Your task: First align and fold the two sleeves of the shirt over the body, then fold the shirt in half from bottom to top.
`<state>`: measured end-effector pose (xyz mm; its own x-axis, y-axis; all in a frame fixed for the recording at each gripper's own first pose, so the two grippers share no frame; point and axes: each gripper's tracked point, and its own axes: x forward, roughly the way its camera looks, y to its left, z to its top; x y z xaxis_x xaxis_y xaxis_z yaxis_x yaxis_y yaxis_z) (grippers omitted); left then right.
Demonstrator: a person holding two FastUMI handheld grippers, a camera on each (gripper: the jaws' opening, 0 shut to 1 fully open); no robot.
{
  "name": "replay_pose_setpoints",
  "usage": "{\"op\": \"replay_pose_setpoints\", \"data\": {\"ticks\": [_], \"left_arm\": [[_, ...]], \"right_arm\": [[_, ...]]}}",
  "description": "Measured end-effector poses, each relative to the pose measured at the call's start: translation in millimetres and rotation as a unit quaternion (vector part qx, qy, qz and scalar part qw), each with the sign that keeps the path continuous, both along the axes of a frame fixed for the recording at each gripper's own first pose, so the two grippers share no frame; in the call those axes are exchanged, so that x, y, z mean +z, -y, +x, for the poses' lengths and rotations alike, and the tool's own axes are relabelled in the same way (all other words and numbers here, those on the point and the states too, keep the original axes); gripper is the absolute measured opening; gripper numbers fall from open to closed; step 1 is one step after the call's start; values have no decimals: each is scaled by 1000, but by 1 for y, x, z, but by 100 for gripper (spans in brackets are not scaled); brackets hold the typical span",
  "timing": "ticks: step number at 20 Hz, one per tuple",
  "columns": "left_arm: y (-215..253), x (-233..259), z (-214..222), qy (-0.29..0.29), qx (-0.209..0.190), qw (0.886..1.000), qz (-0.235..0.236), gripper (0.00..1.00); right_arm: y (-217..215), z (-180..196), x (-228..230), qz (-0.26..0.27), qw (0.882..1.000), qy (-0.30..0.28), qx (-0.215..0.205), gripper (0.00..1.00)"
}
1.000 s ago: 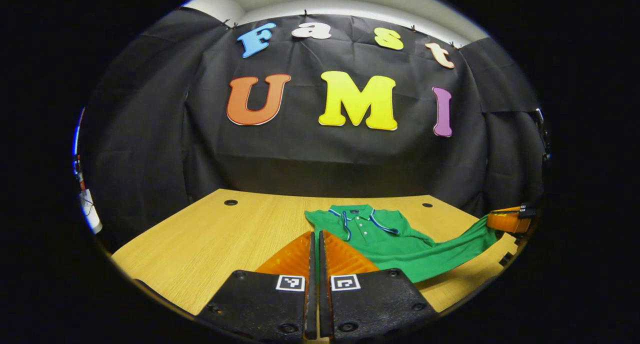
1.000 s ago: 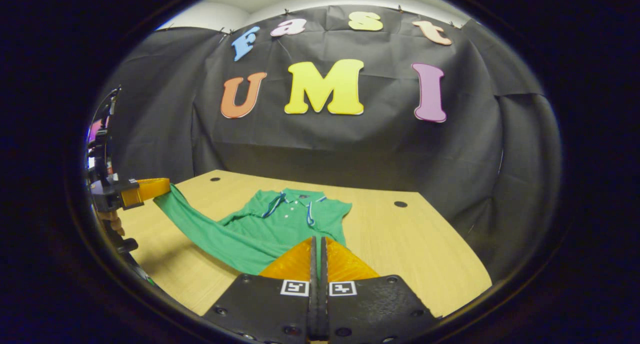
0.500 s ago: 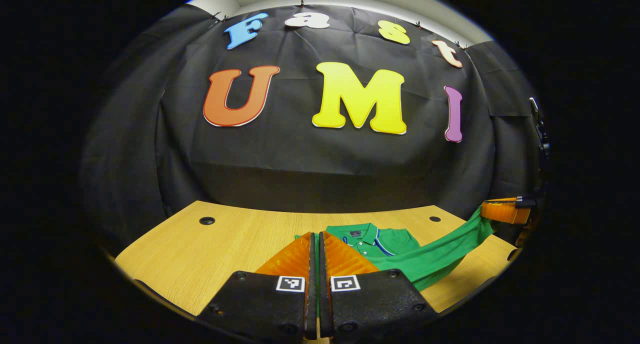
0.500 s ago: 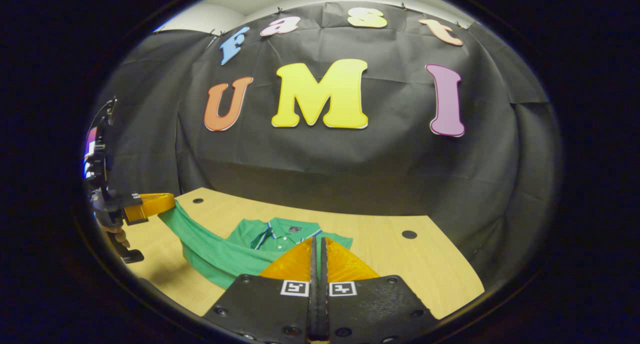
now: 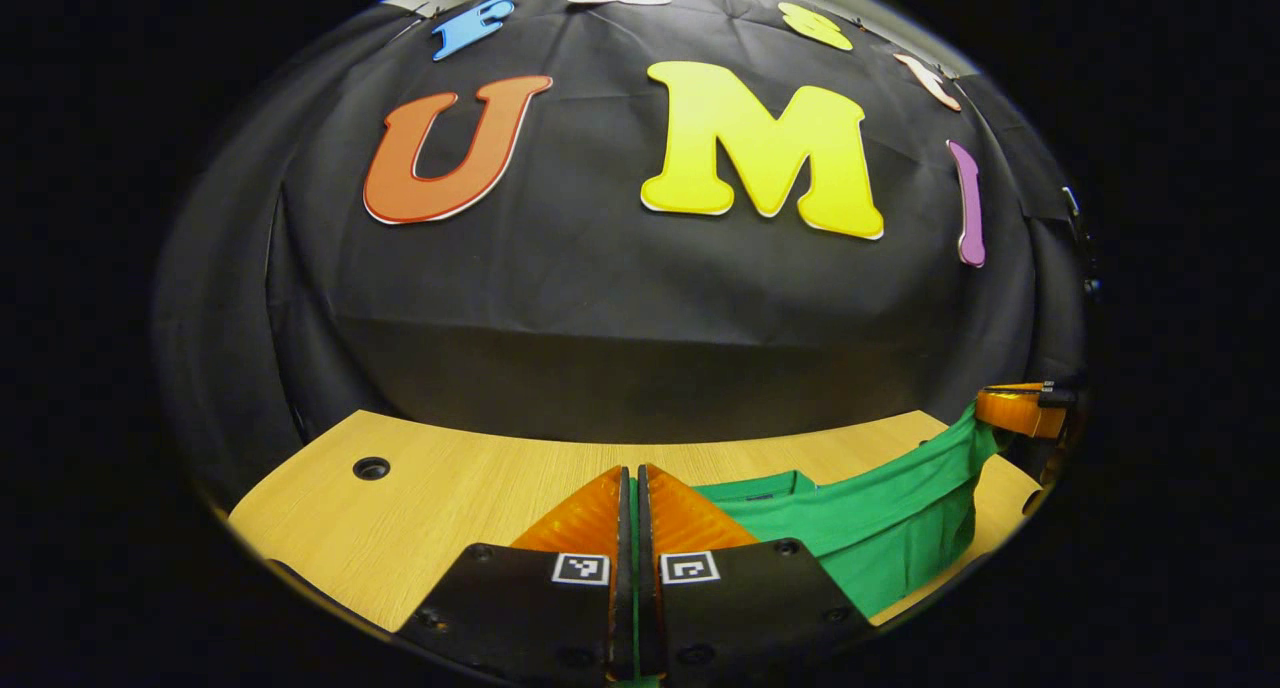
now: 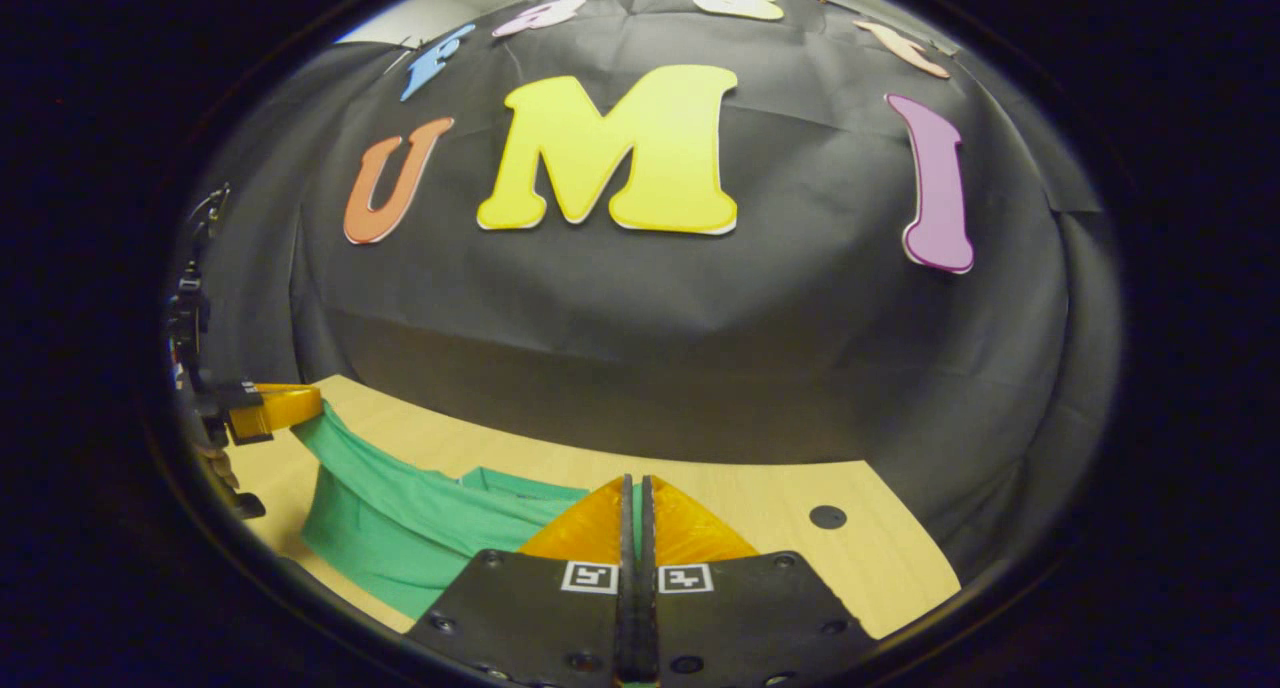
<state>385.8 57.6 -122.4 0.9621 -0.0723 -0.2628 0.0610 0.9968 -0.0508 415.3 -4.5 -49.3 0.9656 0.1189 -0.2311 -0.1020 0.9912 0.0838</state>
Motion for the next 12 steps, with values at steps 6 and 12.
{"op": "replay_pose_setpoints", "data": {"ticks": [6, 12], "left_arm": [[-9, -49, 61, -36, 9, 999, -1, 5], [-1, -86, 78, -62, -4, 998, 25, 8]], "right_arm": [[3, 74, -48, 12, 999, -37, -11, 0], [0, 107, -86, -14, 998, -53, -34, 0]]}}
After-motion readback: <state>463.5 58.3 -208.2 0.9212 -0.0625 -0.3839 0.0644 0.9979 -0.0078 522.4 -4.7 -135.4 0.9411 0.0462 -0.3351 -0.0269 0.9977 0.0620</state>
